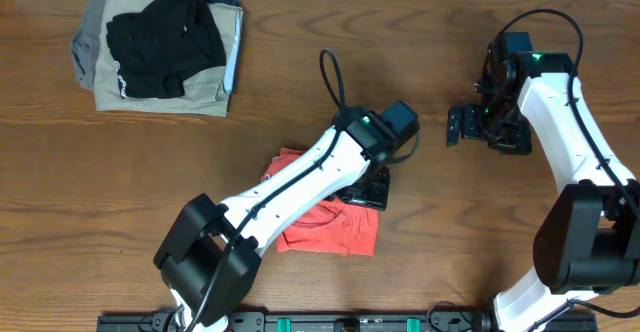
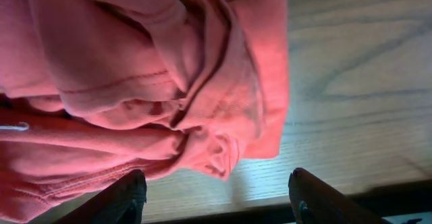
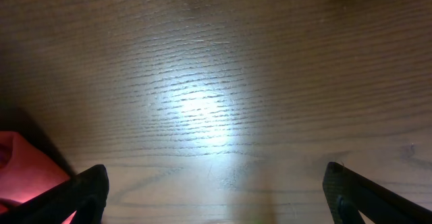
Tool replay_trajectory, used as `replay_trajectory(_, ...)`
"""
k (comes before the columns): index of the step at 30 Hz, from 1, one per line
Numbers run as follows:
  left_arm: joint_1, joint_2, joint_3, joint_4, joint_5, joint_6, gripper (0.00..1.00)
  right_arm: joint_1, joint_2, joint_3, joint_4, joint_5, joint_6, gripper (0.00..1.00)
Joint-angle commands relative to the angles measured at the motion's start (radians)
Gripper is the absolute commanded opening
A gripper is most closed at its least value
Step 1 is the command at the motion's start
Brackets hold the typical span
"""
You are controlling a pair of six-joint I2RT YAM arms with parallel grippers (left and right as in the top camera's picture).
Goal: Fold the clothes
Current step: 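Fold the left end rightward over the shirt with the left gripper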
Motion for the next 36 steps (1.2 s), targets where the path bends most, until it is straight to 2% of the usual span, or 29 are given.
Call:
replay_trajectory(1,0.004,0.009,-0.022,0.002,-0.018,-0.012,0.70,0.008,-0.018,0.012,-0.001,0.011,0.011,0.99)
replay_trajectory(2,0.004,0.014,-0.026,0.008,-0.018,-0.018,0.73,0.011,-0.018,0.012,-0.001,0.011,0.011,0.99)
replay_trajectory(10,0.004,0.077,-0.032,0.052,-0.018,-0.039,0.78,0.014,-0.018,0.012,-0.001,0.011,0.011,0.99)
replay_trajectory(21,0.022,0.151,-0.032,0.190,-0.018,-0.052,0.77,0.015,-0.018,0.012,-0.001,0.011,0.011,0.99)
replay_trajectory(22,0.025,0.151,-0.032,0.205,-0.018,-0.052,0.73,0.015,-0.018,0.012,-0.001,0.011,0.011,0.99)
replay_trajectory(24,0.031,0.151,-0.032,0.236,-0.018,-0.047,0.58,0.015,-0.018,0.012,-0.001,0.011,0.011,0.99)
replay_trajectory(25,0.031,0.151,-0.032,0.249,-0.018,-0.044,0.45,0.015,-0.018,0.012,-0.001,0.011,0.011,0.99)
replay_trajectory(26,0.030,0.151,-0.032,0.266,-0.018,-0.035,0.26,0.015,-0.018,0.012,-0.001,0.010,0.011,0.99)
replay_trajectory(27,0.030,0.151,-0.032,0.284,-0.018,-0.027,0.11,0.015,-0.018,0.012,-0.001,0.011,0.011,0.99)
replay_trajectory(28,0.030,0.151,-0.032,0.298,-0.018,-0.021,0.06,0.016,-0.018,0.012,-0.001,0.010,0.011,0.99)
replay_trajectory(32,0.030,0.150,-0.031,0.328,-0.014,-0.023,0.06,0.017,-0.018,0.012,-0.001,0.011,0.011,0.99)
replay_trajectory(36,0.030,0.147,-0.014,0.328,0.064,-0.022,0.08,0.017,-0.018,0.012,-0.001,0.011,0.011,0.99)
